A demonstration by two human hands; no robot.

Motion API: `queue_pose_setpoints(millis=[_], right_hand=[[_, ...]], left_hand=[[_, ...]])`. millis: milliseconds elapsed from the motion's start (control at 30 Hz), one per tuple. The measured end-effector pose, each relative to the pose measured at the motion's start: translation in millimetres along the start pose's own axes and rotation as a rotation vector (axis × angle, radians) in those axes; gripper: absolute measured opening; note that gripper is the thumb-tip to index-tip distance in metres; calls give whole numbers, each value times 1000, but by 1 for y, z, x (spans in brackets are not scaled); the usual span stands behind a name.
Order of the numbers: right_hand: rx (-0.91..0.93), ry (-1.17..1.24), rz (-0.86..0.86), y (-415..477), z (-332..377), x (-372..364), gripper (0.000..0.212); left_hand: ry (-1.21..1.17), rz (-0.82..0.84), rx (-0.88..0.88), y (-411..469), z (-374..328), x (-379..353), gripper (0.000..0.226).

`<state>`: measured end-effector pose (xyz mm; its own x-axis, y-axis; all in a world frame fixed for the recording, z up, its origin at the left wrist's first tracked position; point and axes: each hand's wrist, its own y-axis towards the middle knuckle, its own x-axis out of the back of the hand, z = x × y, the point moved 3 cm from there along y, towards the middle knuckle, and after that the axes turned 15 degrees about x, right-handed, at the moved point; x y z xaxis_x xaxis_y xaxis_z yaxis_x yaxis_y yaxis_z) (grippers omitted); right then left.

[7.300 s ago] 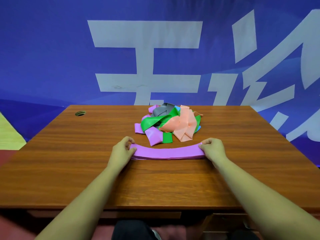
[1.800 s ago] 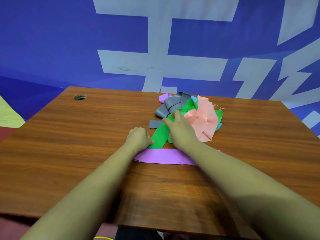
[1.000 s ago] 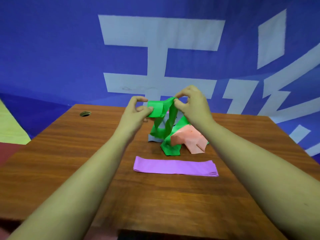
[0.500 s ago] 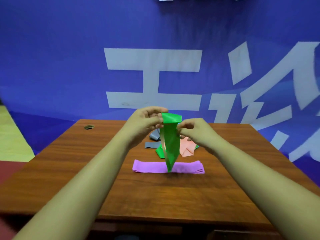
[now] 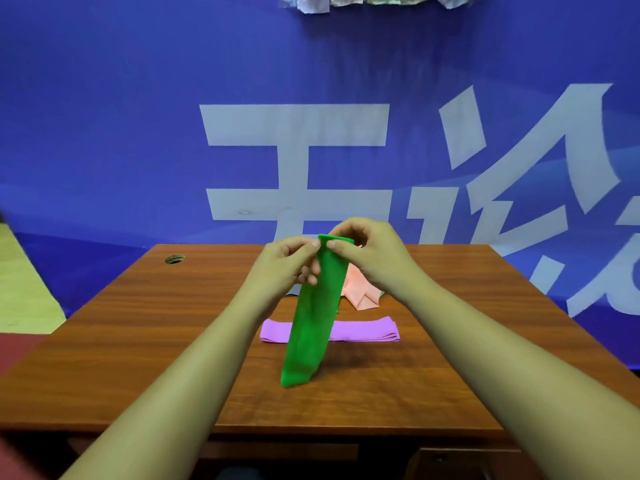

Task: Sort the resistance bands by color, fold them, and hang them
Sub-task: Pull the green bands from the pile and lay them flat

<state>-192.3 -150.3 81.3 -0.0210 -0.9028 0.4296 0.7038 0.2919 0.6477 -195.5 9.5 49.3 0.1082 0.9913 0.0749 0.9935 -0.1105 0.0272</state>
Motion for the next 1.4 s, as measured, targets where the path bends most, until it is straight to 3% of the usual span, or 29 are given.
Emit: queue_pose_setpoints(millis=[133, 233, 367, 533, 633, 733, 900, 1067, 1400], right_hand=[[-26, 98, -13, 17, 18, 2, 6], [-89, 152, -23, 27, 28, 3, 3], [-166, 158, -38, 33, 32, 5, 5], [-217, 103, -137, 36, 19, 11, 9], [-307, 118, -220, 32, -4, 17, 17], [-399, 119, -255, 21, -31, 23, 17], [-486, 91, -365, -5, -75, 33, 16], [-567, 97, -428, -39, -106, 34, 22], [-837, 128, -444, -118, -148, 21, 10]], left_hand=[[136, 26, -118, -6, 4, 2, 13], [-69, 220, -12, -7, 17, -8, 28], [-187, 280, 38, -9, 31, -21, 29], [-198, 372, 143, -16, 57, -31, 9], [-145, 448, 301, -19, 79, -29, 32], [-108, 506, 386, -22, 102, -19, 16], [-71, 530, 529, -29, 135, 6, 26], [-38, 408, 595, -32, 159, 32, 39], [-68, -123, 630, -25, 190, 81, 13]])
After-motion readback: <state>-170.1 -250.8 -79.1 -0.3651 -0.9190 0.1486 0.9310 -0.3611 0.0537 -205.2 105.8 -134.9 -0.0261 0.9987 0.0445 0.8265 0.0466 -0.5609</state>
